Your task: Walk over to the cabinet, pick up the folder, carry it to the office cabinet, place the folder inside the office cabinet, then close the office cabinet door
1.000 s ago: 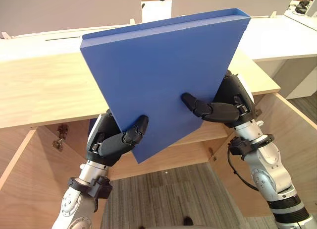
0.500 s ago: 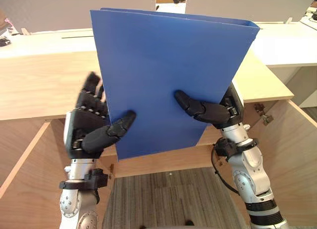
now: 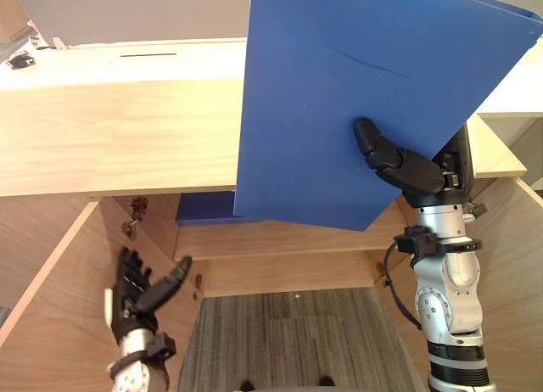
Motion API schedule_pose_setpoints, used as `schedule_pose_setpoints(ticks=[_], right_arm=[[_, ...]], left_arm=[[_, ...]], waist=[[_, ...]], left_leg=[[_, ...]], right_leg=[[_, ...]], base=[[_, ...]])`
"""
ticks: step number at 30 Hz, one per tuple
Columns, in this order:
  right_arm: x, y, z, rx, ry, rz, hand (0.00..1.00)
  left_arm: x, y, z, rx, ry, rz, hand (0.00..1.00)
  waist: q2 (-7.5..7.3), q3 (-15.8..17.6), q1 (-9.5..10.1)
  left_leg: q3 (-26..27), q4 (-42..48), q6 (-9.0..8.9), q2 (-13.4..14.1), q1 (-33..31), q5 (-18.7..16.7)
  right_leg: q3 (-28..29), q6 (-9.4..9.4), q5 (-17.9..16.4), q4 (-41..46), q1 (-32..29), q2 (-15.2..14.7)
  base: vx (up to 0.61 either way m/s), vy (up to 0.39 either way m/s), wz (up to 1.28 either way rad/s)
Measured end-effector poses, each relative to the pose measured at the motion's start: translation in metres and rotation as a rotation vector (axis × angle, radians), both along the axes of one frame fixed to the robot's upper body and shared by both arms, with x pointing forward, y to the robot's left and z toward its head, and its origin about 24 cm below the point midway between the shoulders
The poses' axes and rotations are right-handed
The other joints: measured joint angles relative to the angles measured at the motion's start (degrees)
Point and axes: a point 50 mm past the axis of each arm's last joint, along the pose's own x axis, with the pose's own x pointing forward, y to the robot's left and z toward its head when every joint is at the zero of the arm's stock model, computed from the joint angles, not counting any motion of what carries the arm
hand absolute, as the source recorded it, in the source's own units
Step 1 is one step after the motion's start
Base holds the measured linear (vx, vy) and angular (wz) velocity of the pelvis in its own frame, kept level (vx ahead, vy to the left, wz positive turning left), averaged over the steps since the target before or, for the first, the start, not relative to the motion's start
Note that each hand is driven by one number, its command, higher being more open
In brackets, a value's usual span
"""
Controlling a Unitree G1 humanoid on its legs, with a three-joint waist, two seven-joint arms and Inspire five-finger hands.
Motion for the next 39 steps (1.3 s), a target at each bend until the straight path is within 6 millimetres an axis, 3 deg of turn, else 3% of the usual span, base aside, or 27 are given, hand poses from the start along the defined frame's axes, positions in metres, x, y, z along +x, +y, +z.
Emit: schedule_pose_setpoints(ticks=[1, 3, 5, 6, 11, 13, 16, 20, 22, 24, 26, 28, 31, 34, 39], right_arm=[[0.000, 0.001, 0.000, -0.002, -0.001, 0.006, 0.00], [-0.001, 0.018, 0.001, -0.031, -0.005, 0.084, 0.00], [-0.002, 0.032, -0.002, -0.055, 0.000, 0.155, 0.00], [-0.004, 0.049, -0.007, -0.091, 0.022, 0.249, 0.00], [-0.015, 0.099, -0.038, -0.236, 0.123, 0.552, 0.00], [-0.010, 0.109, -0.049, -0.281, 0.168, 0.585, 0.00], [0.006, 0.116, -0.049, -0.386, 0.160, 0.548, 0.00], [0.034, 0.117, -0.054, -0.529, 0.190, 0.429, 0.00], [0.043, 0.114, -0.056, -0.537, 0.215, 0.396, 0.00], [0.056, 0.104, -0.058, -0.509, 0.264, 0.311, 0.00], [0.061, 0.100, -0.058, -0.477, 0.284, 0.276, 0.00], [0.069, 0.093, -0.047, -0.296, 0.291, 0.201, 0.00], [0.084, 0.073, -0.014, 0.013, 0.241, 0.101, 0.00], [0.105, 0.037, 0.021, 0.389, 0.180, -0.016, 0.00], [0.117, 0.002, 0.045, 0.731, 0.143, -0.091, 0.00]], left_arm=[[-0.002, -0.001, -0.005, -0.007, 0.027, -0.002, 1.00], [-0.021, -0.009, -0.041, -0.067, 0.219, -0.014, 1.00], [-0.034, -0.013, -0.061, -0.095, 0.335, -0.025, 1.00], [-0.048, -0.016, -0.078, -0.122, 0.452, -0.033, 1.00], [-0.086, -0.017, -0.105, -0.188, 0.688, -0.014, 1.00], [-0.089, -0.013, -0.106, -0.185, 0.710, -0.005, 1.00], [-0.064, -0.007, -0.104, -0.164, 0.672, -0.022, 1.00], [-0.011, -0.015, -0.094, -0.123, 0.558, -0.115, 1.00], [0.008, -0.020, -0.088, -0.103, 0.507, -0.156, 1.00], [0.044, -0.027, -0.073, -0.068, 0.399, -0.219, 1.00], [0.054, -0.029, -0.066, -0.060, 0.353, -0.229, 1.00], [0.070, -0.029, -0.051, -0.038, 0.260, -0.230, 1.00], [0.086, -0.030, -0.035, -0.037, 0.168, -0.211, 1.00], [0.105, -0.035, -0.021, -0.054, 0.085, -0.192, 1.00], [0.118, -0.043, -0.007, -0.074, 0.008, -0.183, 1.00]], waist=[[0.00, 0.00, -0.03], [0.01, 0.00, -0.27], [0.01, 0.00, -0.25], [0.03, 0.01, -0.23], [0.03, 0.30, 0.52], [0.02, 2.24, 0.59], [0.38, 7.32, 0.67], [3.22, 15.03, 0.90], [3.56, 16.81, 0.99], [3.91, 21.13, 1.35], [4.08, 21.97, 1.66], [4.18, 22.32, 2.22], [4.78, 22.69, 2.79], [5.00, 22.97, 3.42], [5.01, 23.77, 3.96]], left_leg=[[0.02, 0.00, 0.00, 0.00, 0.00, 0.00], [0.10, 0.04, 0.00, 0.04, -0.23, 0.00], [0.21, 0.11, -0.01, 0.07, -0.49, 0.00], [0.27, 0.12, -0.01, 0.12, -0.61, 0.00], [0.36, 1.36, -0.03, 0.09, -2.73, -0.01], [0.23, 2.65, -0.08, 0.13, -3.67, -0.15], [0.12, 10.94, -0.07, 1.04, -11.57, -2.35], [-0.96, 22.39, -0.03, 3.73, -23.07, -4.88], [-1.59, 25.69, 0.02, 4.23, -27.93, -5.18], [-2.79, 30.91, 0.21, 4.85, -34.21, -5.76], [-3.07, 34.02, 0.22, 5.35, -37.33, -6.62], [-3.33, 42.65, 0.32, 7.21, -46.00, -9.70], [-4.77, 48.79, 0.16, 8.32, -52.98, -11.23], [-6.64, 52.27, 0.12, 8.36, -58.58, -11.31], [-7.51, 55.25, -0.11, 8.76, -62.82, -11.65]], right_leg=[[0.00, 0.00, 0.00, 0.00, -0.02, 0.00], [0.04, 0.00, 0.00, -0.02, -0.26, 0.05], [0.13, 0.00, 0.00, -0.02, -0.58, 0.07], [0.23, 0.00, 0.00, -0.03, -0.74, 0.12], [0.56, -0.09, -0.05, -0.09, -2.36, -0.07], [0.56, -0.15, -0.06, 0.12, -2.79, -0.22], [0.63, -1.03, -0.60, 3.09, -8.18, -0.46], [0.20, -1.59, -1.74, 11.03, -17.93, 0.61], [0.02, -1.82, -3.14, 15.97, -23.36, 0.52], [-0.34, -2.12, -5.87, 24.44, -30.72, -0.13], [-0.35, -2.23, -7.18, 28.05, -34.12, -0.26], [-0.19, -2.72, -10.86, 37.79, -43.57, -0.64], [-1.06, -3.34, -13.10, 44.30, -50.13, -0.83], [-2.00, -3.70, -14.52, 48.57, -55.01, -1.40], [-2.61, -4.21, -15.37, 51.92, -59.04, -1.74]], base=[[-0.04, -0.040, -0.03], [-0.04, -0.042, -0.02], [-0.04, -0.044, -0.03], [-0.04, -0.044, -0.03], [-0.05, -0.045, 0.00], [-0.12, -0.049, 0.04], [-0.19, -0.057, 0.02], [-0.25, -0.053, 0.04], [-0.18, -0.017, 0.10], [-0.24, -0.017, 0.22], [-0.19, -0.012, 0.06], [-0.21, -0.027, -0.07], [-0.11, -0.048, 0.05], [-0.09, -0.057, 0.23], [-0.03, -0.043, 0.05]])
